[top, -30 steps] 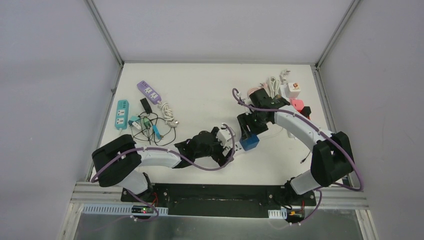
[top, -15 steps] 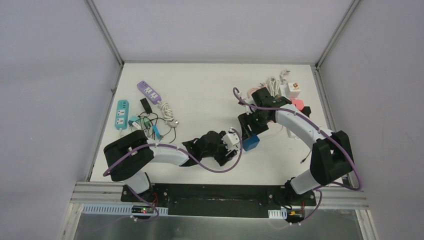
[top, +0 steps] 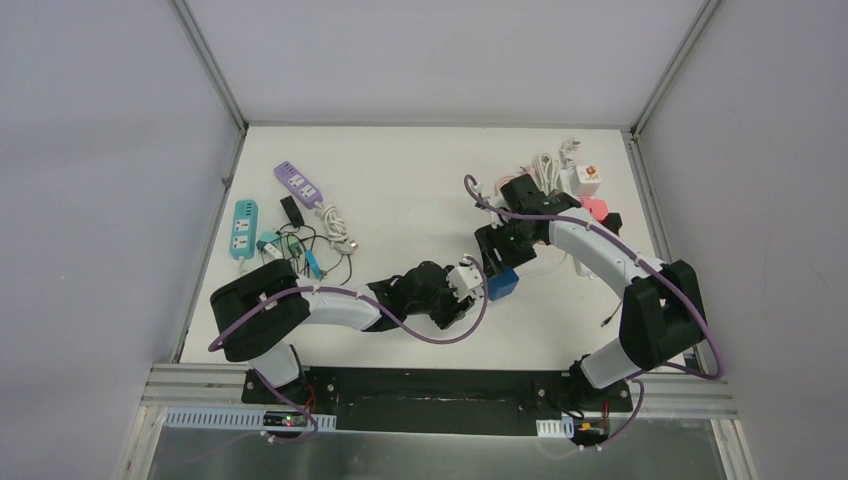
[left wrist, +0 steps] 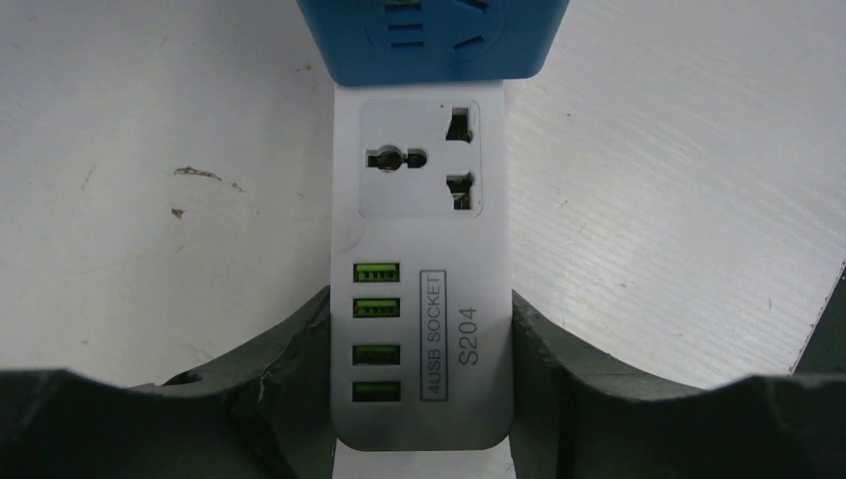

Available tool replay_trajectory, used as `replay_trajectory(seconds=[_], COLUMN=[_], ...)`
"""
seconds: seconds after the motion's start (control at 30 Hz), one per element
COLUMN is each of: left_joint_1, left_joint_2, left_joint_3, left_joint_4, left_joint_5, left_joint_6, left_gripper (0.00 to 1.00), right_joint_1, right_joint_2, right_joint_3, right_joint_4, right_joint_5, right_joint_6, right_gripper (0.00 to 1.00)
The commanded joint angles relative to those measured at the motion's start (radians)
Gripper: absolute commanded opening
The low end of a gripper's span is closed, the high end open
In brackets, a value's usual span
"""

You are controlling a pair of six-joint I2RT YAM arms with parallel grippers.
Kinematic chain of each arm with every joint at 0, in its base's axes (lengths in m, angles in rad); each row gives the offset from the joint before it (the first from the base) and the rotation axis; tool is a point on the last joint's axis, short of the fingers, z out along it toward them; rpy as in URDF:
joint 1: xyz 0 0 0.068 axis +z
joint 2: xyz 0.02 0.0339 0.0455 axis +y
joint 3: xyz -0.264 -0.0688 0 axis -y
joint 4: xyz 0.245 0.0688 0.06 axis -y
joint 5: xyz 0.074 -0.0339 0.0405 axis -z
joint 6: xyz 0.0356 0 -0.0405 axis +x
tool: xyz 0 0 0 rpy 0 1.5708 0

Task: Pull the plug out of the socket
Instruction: Remove the plug from the socket.

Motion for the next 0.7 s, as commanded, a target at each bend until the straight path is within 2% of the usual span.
replay_trajectory(seconds=[0.0,0.23,0.5,0.67], left_joint_1=[-0.004,-0.003,-0.001,-0.002], left_joint_2=[0.014,0.021,0.017,0.027], left_joint_3=[0.052,0.049,0.011,0.036], left_joint_4=[-0.006,-0.017,0.009,-0.008], left_joint_5=[-0.019,-0.017,-0.023,-0.004], left_joint_6=[-0.025,-0.035,-0.05,-0.051], left_gripper=[0.0,0.0,0.0,0.0], right_joint_1=[0.058,0.068,-0.107,-0.092], right_joint_2=[-0.008,-0.019,-0.05,-0.063], right_joint_3=[0.047,0.059,0.007,-0.011], right_joint_4=[0.023,0.001,-0.015,0.01], right_joint_5=[0.007,-0.066,-0.174,-0.158], right_joint_6=[0.04,0.019,-0.052,-0.036], right_gripper=[0.0,0.0,0.0,0.0])
